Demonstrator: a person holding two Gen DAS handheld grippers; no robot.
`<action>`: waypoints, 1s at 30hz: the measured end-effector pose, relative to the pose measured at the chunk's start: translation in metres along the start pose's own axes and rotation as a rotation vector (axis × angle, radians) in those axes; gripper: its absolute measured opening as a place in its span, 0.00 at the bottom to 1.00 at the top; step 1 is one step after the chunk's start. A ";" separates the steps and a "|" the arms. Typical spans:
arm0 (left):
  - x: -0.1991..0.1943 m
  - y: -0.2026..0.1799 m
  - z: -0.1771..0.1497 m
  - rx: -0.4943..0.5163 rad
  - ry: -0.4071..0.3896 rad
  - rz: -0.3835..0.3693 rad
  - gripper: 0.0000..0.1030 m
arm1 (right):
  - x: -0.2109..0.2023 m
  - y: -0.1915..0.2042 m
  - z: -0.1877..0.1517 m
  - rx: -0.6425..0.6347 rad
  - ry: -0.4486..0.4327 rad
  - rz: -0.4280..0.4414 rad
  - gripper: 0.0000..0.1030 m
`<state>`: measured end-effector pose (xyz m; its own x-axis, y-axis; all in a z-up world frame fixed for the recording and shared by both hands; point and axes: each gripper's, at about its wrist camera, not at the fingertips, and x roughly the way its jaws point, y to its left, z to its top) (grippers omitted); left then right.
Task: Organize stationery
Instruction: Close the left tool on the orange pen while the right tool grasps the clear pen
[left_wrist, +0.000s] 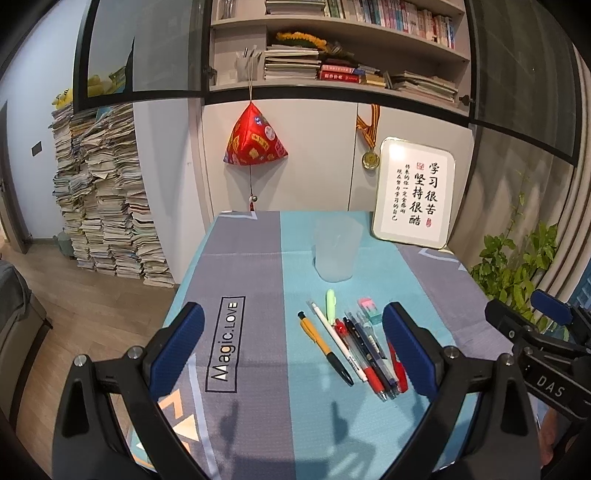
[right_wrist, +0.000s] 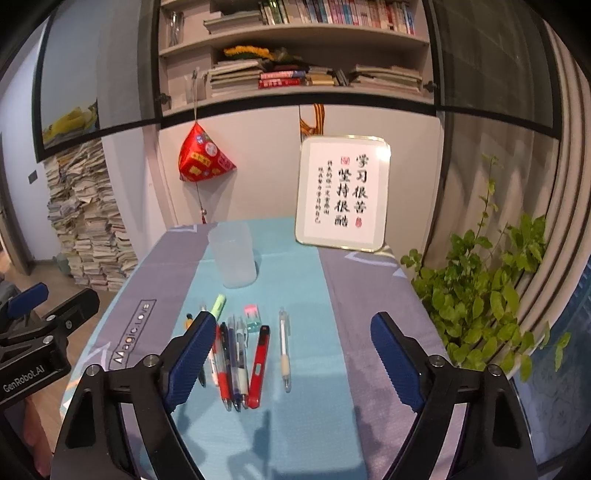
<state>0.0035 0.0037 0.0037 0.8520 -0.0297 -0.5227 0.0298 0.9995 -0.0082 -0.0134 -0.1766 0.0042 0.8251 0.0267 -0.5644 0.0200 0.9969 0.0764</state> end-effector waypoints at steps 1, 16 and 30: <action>0.002 0.000 0.000 0.002 0.004 0.003 0.94 | 0.003 -0.001 -0.001 0.001 0.008 -0.001 0.80; 0.072 0.009 -0.011 -0.026 0.194 0.022 0.78 | 0.070 -0.018 -0.010 0.056 0.194 0.049 0.51; 0.144 0.002 -0.028 0.030 0.386 -0.007 0.57 | 0.148 -0.017 -0.020 0.016 0.352 0.039 0.51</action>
<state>0.1113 0.0019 -0.0950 0.5924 -0.0251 -0.8052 0.0548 0.9985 0.0092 0.0972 -0.1876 -0.0968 0.5803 0.0911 -0.8093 0.0040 0.9934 0.1147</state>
